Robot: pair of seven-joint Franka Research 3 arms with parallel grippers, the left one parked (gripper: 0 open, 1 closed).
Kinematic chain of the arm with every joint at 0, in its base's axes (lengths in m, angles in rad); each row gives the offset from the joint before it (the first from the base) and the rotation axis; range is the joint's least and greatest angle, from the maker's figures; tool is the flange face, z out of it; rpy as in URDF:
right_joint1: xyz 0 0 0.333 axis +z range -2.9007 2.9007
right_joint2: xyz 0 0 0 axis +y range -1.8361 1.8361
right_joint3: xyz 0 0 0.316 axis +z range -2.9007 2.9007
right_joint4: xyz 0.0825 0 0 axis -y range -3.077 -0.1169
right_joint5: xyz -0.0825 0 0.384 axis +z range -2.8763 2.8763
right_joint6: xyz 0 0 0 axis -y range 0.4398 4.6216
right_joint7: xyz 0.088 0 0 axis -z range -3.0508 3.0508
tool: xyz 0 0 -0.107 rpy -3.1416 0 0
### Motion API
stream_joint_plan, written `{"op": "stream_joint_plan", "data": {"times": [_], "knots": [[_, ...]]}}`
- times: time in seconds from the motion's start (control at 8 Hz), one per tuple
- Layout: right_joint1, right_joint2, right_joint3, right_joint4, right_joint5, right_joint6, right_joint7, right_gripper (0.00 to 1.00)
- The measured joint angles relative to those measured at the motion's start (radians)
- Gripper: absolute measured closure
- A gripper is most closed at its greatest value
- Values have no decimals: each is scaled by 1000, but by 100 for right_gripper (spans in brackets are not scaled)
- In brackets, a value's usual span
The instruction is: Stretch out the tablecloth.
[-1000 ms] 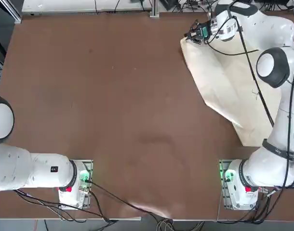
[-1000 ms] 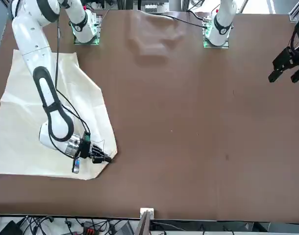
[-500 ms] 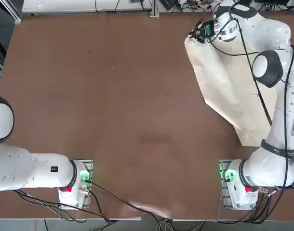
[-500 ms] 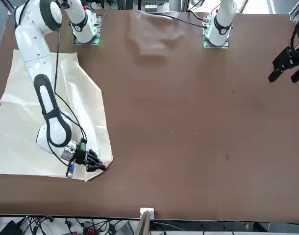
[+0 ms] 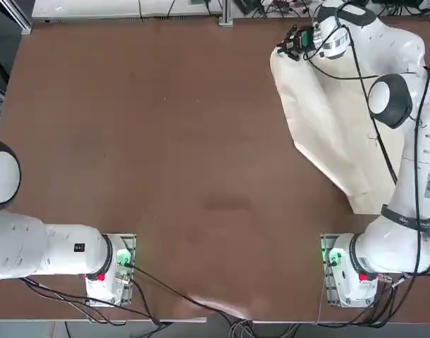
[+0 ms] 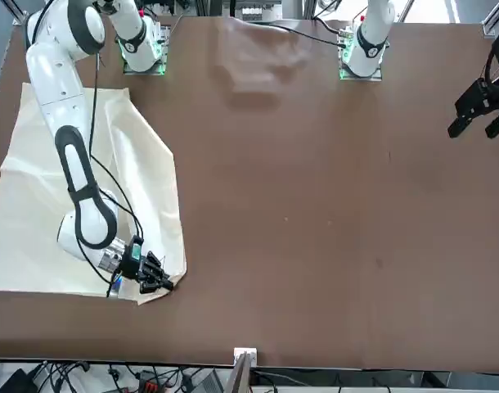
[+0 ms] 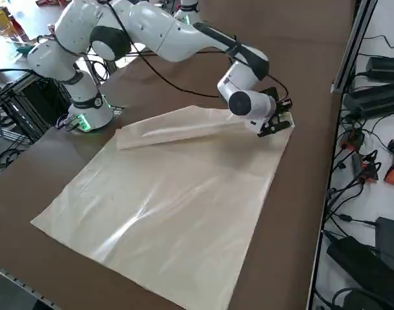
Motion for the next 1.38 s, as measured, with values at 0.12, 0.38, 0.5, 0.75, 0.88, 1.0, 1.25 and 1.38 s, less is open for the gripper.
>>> {"op": "stream_joint_plan", "data": {"times": [0.12,0.38,0.5,0.75,0.88,1.0,1.25,1.38], "knots": [[1,10,-4,22,0,1,52,98],[2,35,-27,63,0,-3,141,98],[1,42,-33,73,0,-9,186,98],[2,50,-34,86,0,-11,251,98],[2,54,-34,90,1,-13,272,98],[3,61,-34,95,3,-14,281,98],[5,79,-32,109,9,-22,287,98],[8,86,-30,112,10,-23,287,98]]}}
